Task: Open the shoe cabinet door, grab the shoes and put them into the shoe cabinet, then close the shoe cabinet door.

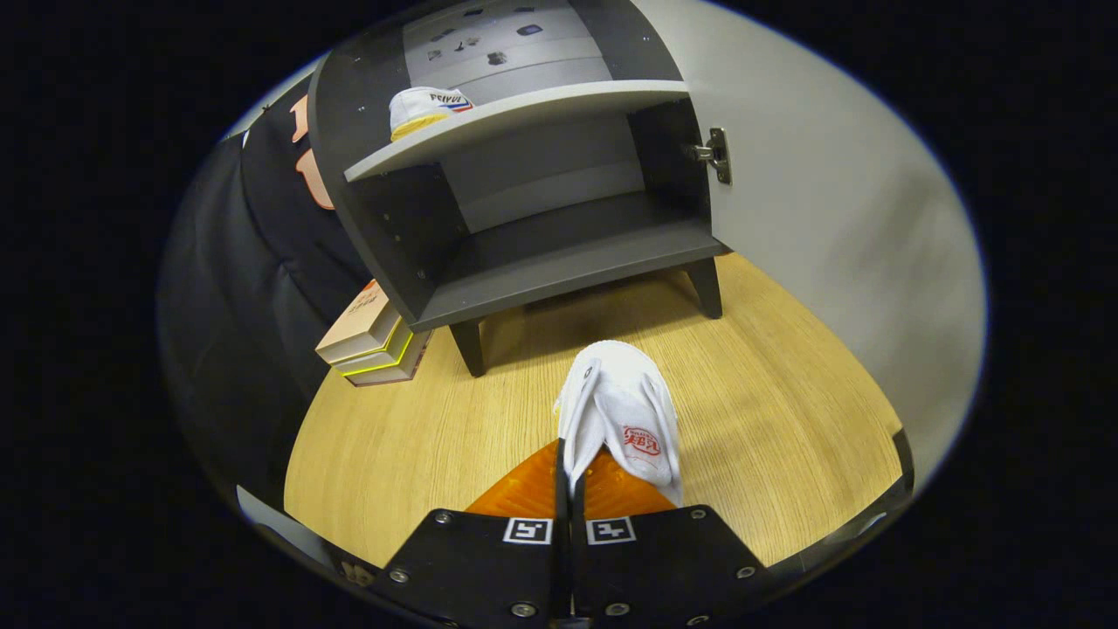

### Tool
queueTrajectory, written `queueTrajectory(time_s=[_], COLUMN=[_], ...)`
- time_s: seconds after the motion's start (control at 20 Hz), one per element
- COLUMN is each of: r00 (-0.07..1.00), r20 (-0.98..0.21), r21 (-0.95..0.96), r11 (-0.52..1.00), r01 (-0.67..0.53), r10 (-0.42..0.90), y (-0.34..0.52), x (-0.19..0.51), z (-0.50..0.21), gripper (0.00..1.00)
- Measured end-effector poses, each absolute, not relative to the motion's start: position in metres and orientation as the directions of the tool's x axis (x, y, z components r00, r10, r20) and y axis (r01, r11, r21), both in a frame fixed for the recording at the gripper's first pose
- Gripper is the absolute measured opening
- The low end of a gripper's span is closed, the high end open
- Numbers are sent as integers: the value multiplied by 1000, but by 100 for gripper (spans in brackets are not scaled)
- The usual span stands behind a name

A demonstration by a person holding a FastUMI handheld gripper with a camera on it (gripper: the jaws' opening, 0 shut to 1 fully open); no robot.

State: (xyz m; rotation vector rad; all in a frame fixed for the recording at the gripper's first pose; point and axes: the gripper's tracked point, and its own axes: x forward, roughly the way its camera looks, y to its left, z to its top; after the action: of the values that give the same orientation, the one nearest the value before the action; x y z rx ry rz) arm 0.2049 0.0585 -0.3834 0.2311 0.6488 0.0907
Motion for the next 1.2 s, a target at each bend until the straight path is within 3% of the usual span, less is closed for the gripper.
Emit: queueTrajectory(time_s=[0.3, 0.7, 1.0, 1.2], r00=[814, 879, 925, 933], r20=[-552, -425, -311, -298], r21=[221, 166, 95, 63], r11=[973, 974, 976, 979], r01=[-66, -157, -197, -193], r10=[181, 215, 217, 203], y=[69, 78, 78, 67], x=[191, 215, 279, 342], z=[-327, -193, -99, -70], gripper=[0, 0, 0, 0])
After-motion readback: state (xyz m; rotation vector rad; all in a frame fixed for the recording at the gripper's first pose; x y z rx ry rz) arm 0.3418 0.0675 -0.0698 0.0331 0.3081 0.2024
